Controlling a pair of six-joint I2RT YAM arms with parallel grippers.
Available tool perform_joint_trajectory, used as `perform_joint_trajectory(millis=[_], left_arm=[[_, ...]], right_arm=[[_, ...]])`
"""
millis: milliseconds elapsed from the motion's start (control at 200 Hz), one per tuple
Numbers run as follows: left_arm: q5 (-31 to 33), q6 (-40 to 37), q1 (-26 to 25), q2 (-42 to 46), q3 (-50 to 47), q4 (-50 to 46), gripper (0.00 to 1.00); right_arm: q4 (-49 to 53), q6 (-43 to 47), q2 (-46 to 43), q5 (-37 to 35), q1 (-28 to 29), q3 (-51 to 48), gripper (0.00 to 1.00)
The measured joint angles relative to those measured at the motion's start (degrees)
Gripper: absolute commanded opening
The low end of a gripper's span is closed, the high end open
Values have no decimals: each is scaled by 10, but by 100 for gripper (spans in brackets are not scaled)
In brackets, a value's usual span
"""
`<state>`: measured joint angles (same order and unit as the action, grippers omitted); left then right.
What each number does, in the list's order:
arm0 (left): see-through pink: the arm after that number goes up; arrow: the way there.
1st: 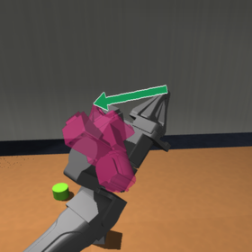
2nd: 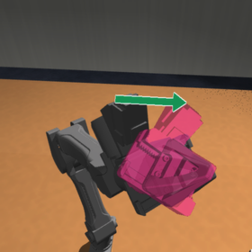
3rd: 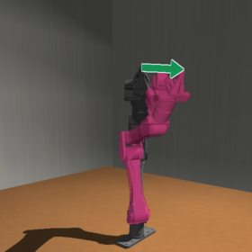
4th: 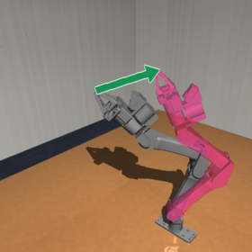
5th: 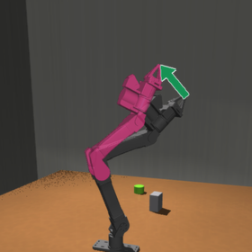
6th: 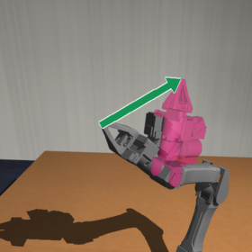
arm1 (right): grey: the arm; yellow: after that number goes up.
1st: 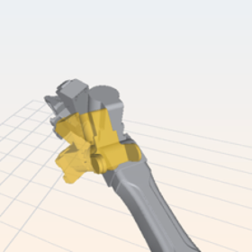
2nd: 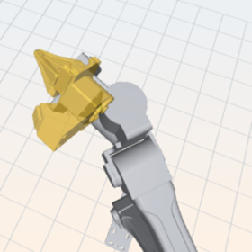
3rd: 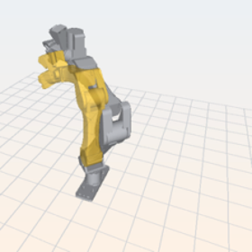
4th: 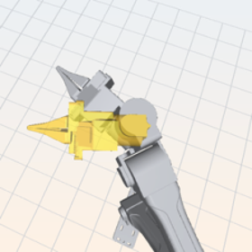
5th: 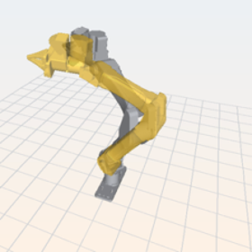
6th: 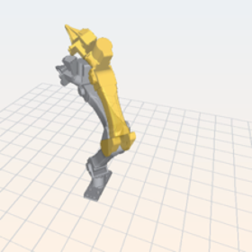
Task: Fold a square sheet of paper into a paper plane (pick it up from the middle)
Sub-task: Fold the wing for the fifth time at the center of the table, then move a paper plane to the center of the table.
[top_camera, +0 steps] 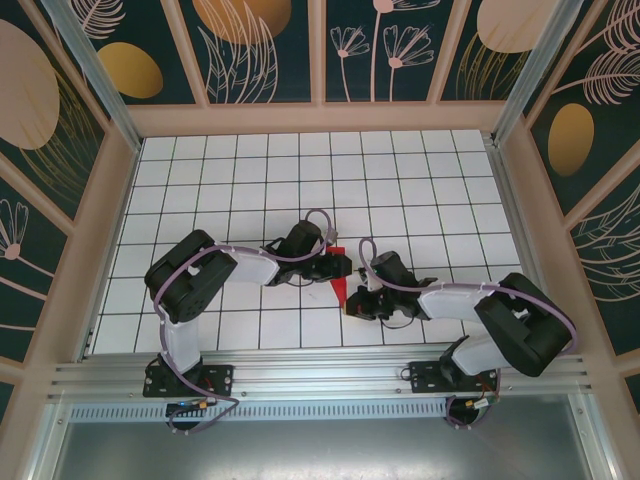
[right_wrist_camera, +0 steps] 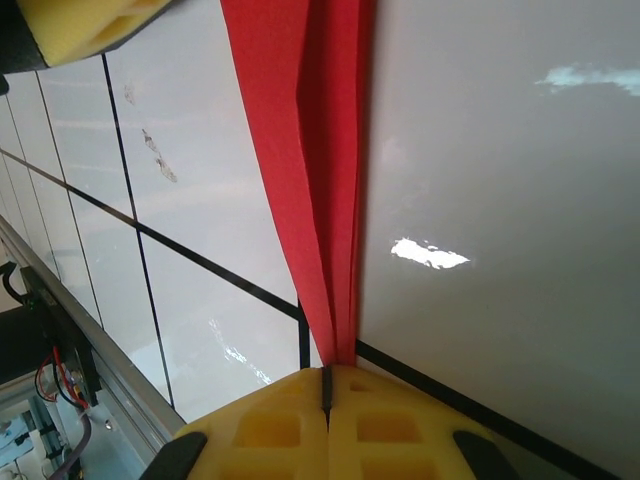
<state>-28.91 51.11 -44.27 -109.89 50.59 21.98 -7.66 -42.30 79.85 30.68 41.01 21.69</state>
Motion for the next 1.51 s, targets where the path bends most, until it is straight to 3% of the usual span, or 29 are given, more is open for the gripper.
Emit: perform_joint_trajectory(millis=[350, 530, 691, 986, 1176, 1506], left_arm=[[4, -3, -1, 4, 1, -6, 44], [36, -12, -3, 32, 2, -49, 51], [80, -15, -3, 111, 2, -95, 57], [212, -1, -5, 245, -12, -170, 57], [268, 22, -31, 245, -23, -226, 59], [282, 41, -54, 143, 18, -260, 57]], right_arm=[[103, 5, -63, -41, 7, 10, 4], [149, 5, -151, -125, 0, 38, 18], [168, -2, -219, -217, -8, 45, 35], [169, -20, -285, -330, -18, 44, 44], [137, -28, -291, -341, -39, 19, 44], [106, -31, -278, -325, -50, 7, 46]])
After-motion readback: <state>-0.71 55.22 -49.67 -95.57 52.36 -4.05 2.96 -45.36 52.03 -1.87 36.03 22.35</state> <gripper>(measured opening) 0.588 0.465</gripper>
